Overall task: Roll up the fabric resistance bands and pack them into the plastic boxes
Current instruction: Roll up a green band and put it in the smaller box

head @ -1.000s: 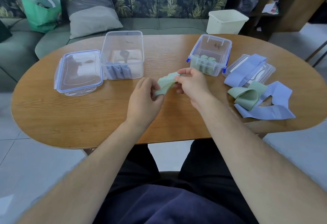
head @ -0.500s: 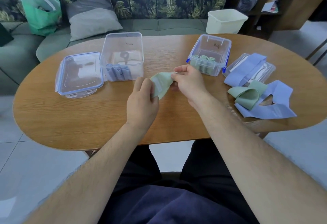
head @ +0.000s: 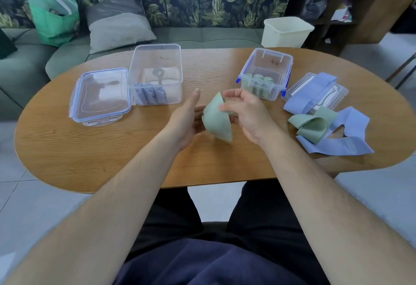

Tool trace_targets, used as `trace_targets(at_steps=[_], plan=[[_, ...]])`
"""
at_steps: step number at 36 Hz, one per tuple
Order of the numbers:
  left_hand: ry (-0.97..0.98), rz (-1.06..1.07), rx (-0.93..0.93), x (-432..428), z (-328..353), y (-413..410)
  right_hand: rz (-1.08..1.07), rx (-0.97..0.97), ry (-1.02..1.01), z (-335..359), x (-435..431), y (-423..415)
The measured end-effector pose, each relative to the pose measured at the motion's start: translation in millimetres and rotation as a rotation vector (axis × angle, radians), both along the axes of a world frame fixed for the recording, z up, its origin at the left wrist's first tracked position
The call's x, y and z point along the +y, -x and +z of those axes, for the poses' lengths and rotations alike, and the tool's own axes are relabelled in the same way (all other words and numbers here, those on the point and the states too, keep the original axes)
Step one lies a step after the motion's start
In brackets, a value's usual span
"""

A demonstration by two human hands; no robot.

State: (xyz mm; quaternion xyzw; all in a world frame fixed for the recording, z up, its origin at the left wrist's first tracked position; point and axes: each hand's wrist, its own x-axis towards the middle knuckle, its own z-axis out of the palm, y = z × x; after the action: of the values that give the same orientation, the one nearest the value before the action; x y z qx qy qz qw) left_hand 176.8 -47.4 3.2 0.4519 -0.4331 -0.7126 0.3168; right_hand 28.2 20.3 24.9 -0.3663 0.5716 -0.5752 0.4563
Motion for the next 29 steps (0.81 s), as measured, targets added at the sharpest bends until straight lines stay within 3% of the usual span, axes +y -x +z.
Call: trace_targets(at_steps=[4, 8, 14, 17, 22, 29], plan=[[0.120, -0.016, 0.011, -2.4, 5.2, 11.2, 0.053, -0.078, -0.034, -1.7, 8.4, 2.1], [0.230, -0.009, 0.051, 3.4, 2.4, 13.1, -0.052, -0.153, -0.057, 2.3, 7.2, 5.1], [0.393, 0.028, 0.092, 10.6, 0.4, 11.7, -0.181, 0.124, -0.096, 4.7, -1.9, 4.7], [0.318, 0.092, 0.130, 7.8, 4.9, 11.5, -0.145, 0.156, -0.049, 5.4, -0.9, 2.4], [-0.053, 0.112, 0.160, -3.2, 18.6, 11.6, -0.097, 0.079, 0.004, 4.8, 3.4, -3.9], [0.142, 0.103, 0.226, 0.3, 28.1, 12.0, -0.063, -0.045, 0.004, 11.7, 5.4, -3.2]])
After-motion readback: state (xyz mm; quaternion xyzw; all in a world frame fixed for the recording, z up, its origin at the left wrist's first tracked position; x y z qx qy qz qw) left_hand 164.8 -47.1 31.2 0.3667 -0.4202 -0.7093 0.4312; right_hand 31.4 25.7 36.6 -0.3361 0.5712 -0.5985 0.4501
